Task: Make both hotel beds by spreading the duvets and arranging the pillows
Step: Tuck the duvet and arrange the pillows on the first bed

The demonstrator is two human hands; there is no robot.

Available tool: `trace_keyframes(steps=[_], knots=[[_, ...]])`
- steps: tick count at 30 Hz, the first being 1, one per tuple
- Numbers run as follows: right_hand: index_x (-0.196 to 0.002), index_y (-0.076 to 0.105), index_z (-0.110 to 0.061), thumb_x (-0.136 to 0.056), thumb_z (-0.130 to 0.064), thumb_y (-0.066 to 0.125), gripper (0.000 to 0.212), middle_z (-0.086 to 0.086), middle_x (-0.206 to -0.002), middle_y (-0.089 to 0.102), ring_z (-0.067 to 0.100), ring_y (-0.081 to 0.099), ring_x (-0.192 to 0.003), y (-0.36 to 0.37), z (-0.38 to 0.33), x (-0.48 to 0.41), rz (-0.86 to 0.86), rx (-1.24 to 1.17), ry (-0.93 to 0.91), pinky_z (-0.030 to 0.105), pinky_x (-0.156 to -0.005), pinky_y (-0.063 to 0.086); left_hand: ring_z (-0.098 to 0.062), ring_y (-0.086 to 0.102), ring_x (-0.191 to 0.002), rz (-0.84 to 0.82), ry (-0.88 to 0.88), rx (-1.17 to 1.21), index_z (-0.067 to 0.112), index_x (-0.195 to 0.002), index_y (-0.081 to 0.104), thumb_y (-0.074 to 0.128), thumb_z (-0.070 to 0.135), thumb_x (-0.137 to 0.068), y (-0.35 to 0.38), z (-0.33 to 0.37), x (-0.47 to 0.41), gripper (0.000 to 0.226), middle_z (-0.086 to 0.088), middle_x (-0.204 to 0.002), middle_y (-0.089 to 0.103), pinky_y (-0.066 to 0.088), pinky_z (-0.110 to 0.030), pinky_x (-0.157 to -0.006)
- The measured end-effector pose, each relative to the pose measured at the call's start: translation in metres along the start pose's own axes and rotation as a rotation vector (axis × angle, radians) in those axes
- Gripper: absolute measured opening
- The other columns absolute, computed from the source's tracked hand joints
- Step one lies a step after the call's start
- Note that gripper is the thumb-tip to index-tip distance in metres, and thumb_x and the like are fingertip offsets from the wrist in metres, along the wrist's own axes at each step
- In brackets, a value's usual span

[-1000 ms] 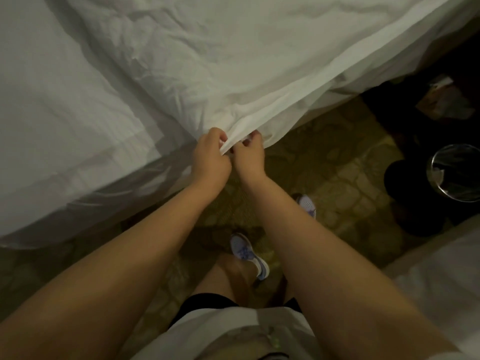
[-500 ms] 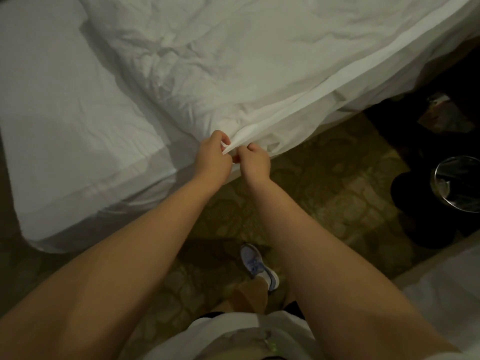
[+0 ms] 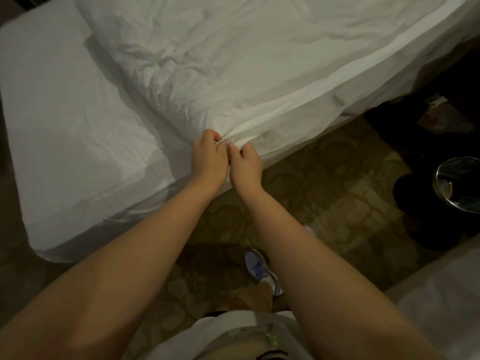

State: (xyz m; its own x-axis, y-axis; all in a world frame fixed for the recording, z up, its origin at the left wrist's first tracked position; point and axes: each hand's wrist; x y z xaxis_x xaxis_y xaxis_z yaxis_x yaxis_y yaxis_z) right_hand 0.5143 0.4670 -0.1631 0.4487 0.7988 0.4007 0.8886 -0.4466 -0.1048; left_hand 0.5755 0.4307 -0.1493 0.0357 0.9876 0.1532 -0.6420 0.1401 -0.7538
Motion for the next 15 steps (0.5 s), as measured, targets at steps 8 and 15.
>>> trace_keyframes(steps=[8,15], knots=[[-0.072,0.052,-0.010,-0.095,-0.014,0.051,0.023,0.014,-0.077,0.053,0.021,0.050,-0.074,0.006,-0.007,-0.005,-0.035,-0.273,0.103,0.036,-0.068,0.039,-0.029,0.047,-0.107,-0.002,0.122,-0.178,0.008,-0.127,0.038,0.062,0.024,-0.088,-0.003,-0.021,0.022,0.049,-0.014,-0.126,0.039,0.043,-0.034,-0.083],[-0.062,0.041,-0.014,-0.093,-0.017,0.053,0.033,0.006,-0.064,0.046,0.018,0.046,-0.066,0.002,-0.013,-0.004,-0.040,-0.148,0.025,0.036,-0.064,0.039,-0.034,0.058,-0.096,-0.063,-0.153,-0.141,0.005,-0.116,0.042,0.039,0.023,-0.098,0.018,-0.015,0.002,0.026,-0.017,-0.108,0.060,0.047,-0.039,-0.080]])
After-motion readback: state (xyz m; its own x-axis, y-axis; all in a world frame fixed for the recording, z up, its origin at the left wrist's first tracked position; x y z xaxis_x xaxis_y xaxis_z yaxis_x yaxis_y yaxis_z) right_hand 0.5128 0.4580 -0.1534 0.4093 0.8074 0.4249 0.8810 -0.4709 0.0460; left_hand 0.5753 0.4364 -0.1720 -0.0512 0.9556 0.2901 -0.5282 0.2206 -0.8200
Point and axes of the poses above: each hand's wrist, its own x-axis away from the middle knuckle, its own y-axis out of the palm, z = x × y
